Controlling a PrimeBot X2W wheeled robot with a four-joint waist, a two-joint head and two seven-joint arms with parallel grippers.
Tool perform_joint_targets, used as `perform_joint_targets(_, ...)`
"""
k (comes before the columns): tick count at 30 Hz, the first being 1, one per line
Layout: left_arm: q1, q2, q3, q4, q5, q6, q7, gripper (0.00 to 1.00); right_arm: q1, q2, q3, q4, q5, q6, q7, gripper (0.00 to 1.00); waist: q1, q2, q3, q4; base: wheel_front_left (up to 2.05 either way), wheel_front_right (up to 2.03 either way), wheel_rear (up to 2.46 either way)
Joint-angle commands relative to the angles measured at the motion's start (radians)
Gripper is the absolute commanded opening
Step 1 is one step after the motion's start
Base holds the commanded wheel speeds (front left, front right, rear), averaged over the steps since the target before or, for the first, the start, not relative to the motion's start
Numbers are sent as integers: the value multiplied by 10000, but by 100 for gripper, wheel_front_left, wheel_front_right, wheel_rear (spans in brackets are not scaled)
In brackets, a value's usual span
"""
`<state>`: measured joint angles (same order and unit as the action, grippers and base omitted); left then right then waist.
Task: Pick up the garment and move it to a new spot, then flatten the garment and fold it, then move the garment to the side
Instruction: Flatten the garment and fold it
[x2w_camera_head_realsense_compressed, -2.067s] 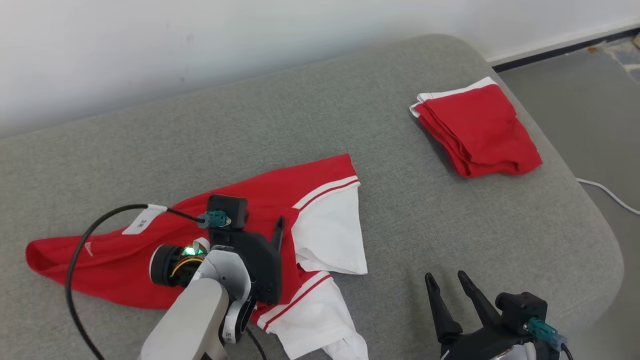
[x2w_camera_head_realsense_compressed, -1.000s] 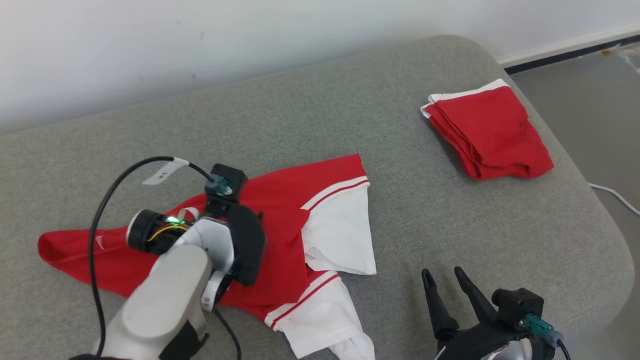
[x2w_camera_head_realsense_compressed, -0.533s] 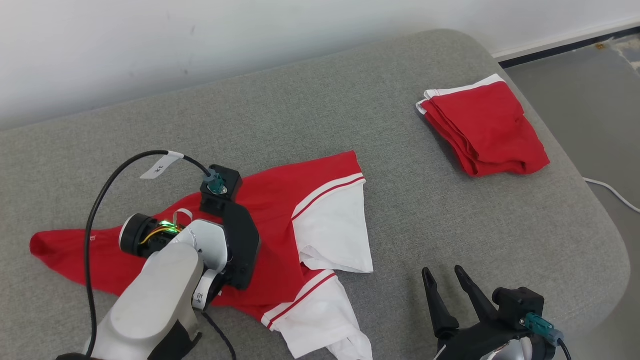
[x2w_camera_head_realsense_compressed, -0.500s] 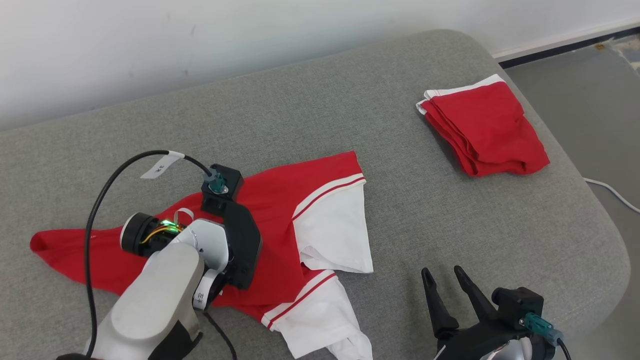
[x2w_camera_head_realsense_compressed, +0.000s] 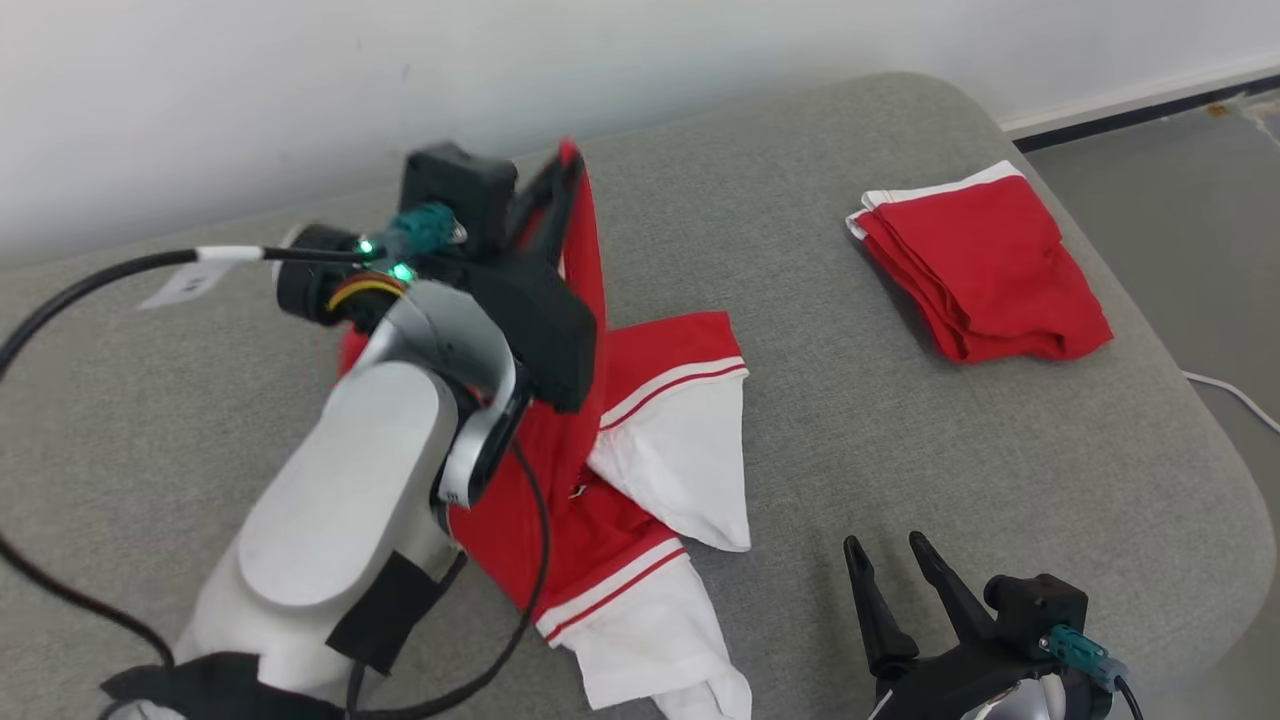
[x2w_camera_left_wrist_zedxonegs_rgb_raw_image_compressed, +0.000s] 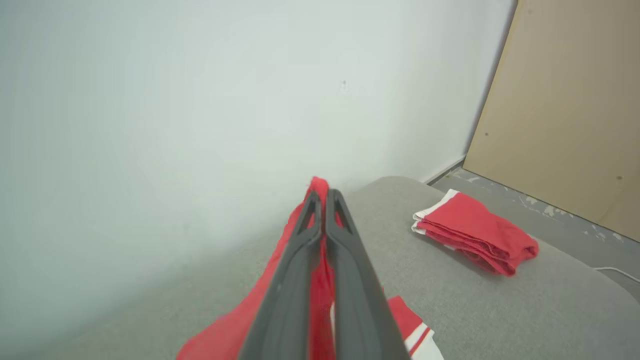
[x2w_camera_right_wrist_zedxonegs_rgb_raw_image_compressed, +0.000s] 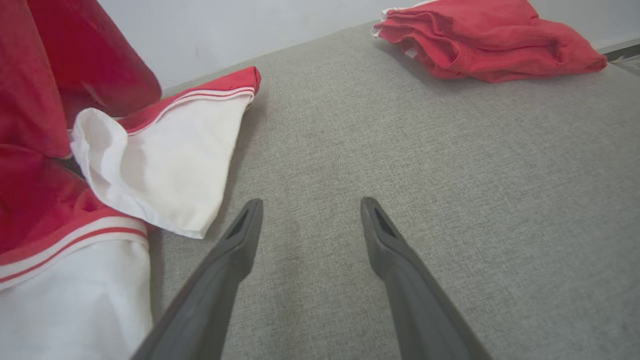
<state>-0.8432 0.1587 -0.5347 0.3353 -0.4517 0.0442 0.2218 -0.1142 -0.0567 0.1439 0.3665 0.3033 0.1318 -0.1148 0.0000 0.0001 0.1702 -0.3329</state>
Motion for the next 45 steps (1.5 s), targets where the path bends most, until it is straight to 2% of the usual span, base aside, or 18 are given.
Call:
perform_joint_targets(1,-133,41,116,-116,149,99,-215,0,93,-7,-14,-69,-32,-22,7,100,0,-1,-61,92,0,0,0)
perform_joint_targets(6,57,396,536,-369,151,488,-582,0,171,-63,-140,-78,-32,-22,-6,100,0,-1,-131,385,0,0,0)
perform_joint_targets(7,396,691,892,-473,14,743,-697,0,232,-112,-187,-86,-34,-22,-7,100,0,-1,-165,581,0,0,0)
perform_joint_targets(12,1648,1511,2125,-987,-469,1451,-1119,0,343,-186,-275,-225,-112,-22,91,100,0,-1,-234,1209,0,0,0)
perform_joint_targets(16,3076,2035,2962,-1397,-799,2042,-1314,0,380,-253,-279,-384,-151,-22,207,100,0,-1,-291,1775,0,0,0)
perform_joint_targets(21,4708,2193,3565,-1379,-1220,2368,-1713,0,414,-394,-227,-640,-219,-22,439,100,0,-1,-259,2352,0,0,0)
perform_joint_targets(28,6195,1492,3813,-963,-1554,2408,-3064,0,96,-709,-13,-1192,-417,-22,1223,100,0,-1,-170,2850,0,0,0)
perform_joint_targets(35,6864,919,3812,-380,-1677,2293,-4112,0,-431,-1114,249,-1154,-170,-22,2886,100,0,-1,-144,3324,0,0,0)
perform_joint_targets(45,6509,692,3501,183,-1710,1718,-4443,0,-803,-550,-999,-588,-738,-22,4480,100,0,-1,-152,3809,0,0,0)
